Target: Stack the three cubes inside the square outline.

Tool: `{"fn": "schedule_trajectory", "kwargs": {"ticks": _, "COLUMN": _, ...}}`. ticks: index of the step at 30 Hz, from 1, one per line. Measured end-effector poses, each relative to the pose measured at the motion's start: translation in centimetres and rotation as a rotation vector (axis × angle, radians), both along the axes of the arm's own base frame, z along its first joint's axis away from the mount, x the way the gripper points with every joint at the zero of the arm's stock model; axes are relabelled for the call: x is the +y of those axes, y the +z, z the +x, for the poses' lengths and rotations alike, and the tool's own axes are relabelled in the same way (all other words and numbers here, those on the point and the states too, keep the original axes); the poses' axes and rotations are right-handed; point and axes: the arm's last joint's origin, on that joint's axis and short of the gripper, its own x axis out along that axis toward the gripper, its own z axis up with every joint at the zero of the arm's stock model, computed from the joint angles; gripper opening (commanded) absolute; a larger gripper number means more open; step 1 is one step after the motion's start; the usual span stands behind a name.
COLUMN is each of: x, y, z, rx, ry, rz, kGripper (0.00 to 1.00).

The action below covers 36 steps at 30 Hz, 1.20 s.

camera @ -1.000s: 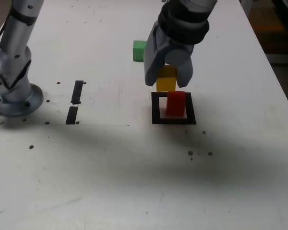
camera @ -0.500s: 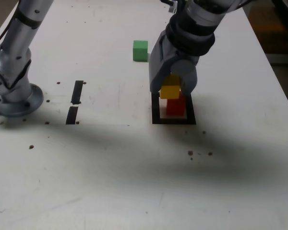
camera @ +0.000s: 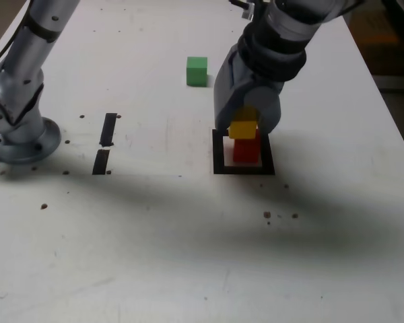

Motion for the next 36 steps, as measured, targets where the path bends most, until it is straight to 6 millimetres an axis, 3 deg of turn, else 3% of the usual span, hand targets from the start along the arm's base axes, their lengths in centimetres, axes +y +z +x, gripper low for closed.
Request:
{"fn": "schedule_trajectory", "kwargs": {"ticks": 10, "x": 0.0, "y": 0.1, "z": 0.3, "rx": -0.011, "ry": -0.002, "rz": -0.002, "kGripper": 0.28}}
{"fn": "schedule_trajectory", "kwargs": {"ticks": 12, "x": 0.0, "y": 0.1, "z": 0.4, "rx": -0.012, "ry": -0.004, "rz": -0.001, "kGripper": 0.36}}
{"fn": "schedule_trajectory", "kwargs": {"ticks": 18, "x": -0.1, "y": 0.0, "z": 0.4, "rx": -0.005, "ry": -0.009, "rz": -0.004, "kGripper": 0.74}}
{"fn": "schedule_trajectory", "kwargs": {"ticks": 24, "x": -0.1, "y": -0.1, "z": 0.4, "rx": -0.003, "ry": -0.015, "rz": -0.008, "kGripper": 0.95}}
{"fn": "schedule_trajectory", "kwargs": {"ticks": 32, "x": 0.0, "y": 0.1, "z": 0.2, "rx": 0.002, "ry": -0.017, "rz": -0.004, "kGripper": 1.0}}
{"fn": "schedule_trajectory", "kwargs": {"ticks": 36, "x": 0.5, "y": 1.8, "z": -1.6, "rx": 0.0, "ry": -0.023, "rz": 0.021, "kGripper": 1.0}}
